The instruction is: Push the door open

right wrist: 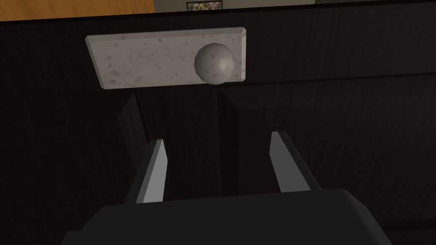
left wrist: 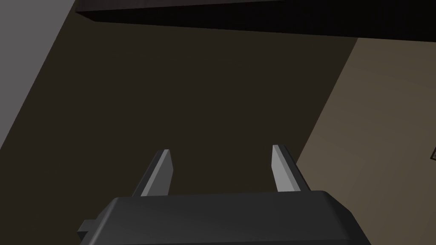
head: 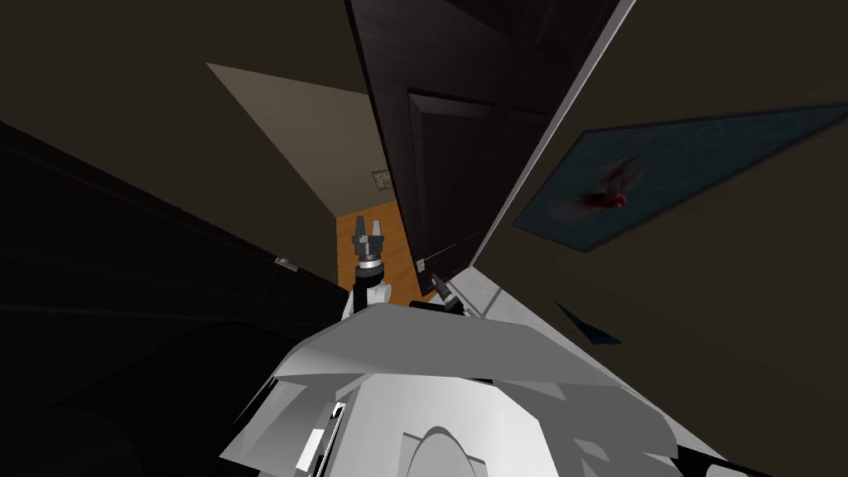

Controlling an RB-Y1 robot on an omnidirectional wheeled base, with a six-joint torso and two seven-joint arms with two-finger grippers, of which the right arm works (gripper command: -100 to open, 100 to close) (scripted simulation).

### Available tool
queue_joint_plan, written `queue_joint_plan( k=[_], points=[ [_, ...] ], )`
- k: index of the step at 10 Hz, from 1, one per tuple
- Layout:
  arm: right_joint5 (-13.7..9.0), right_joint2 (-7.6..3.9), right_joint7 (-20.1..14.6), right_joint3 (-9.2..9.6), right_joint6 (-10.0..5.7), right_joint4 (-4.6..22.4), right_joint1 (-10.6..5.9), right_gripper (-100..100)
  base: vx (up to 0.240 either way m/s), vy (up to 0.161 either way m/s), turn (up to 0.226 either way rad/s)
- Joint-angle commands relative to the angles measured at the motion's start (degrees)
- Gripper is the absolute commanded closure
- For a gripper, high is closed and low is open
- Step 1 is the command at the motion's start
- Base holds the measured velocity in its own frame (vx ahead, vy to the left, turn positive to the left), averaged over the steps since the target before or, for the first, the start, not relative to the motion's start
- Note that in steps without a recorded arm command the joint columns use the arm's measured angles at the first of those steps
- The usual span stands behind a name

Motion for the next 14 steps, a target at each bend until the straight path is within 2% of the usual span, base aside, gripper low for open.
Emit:
queue_joint_plan(
  k=[1,2,5,7,10,11,12,14],
  points=[
    [-0.72,0.71,0.84,-1.33,0.04,0.41,0.04,-100,-0.201,0.027,-0.129],
    [-0.38,0.33,0.37,-0.70,0.30,-0.18,0.16,-100,-0.088,0.011,-0.029],
    [-0.68,0.04,0.90,-1.16,0.44,0.47,-0.32,-100,0.096,0.090,0.024],
    [-0.86,0.33,1.19,-1.42,0.51,0.94,-0.70,-100,0.175,0.128,0.027],
    [-1.15,1.83,1.68,-1.86,0.62,1.71,-1.32,-100,0.163,0.118,0.025],
    [-1.07,1.35,1.49,-1.72,0.71,1.24,-1.06,-100,0.050,0.040,-0.011],
    [-1.07,1.35,1.49,-1.72,0.71,1.24,-1.06,100,-0.009,-0.005,0.007],
    [-1.07,1.35,1.49,-1.72,0.71,1.24,-1.06,100,-0.015,-0.013,0.007]
  ],
)
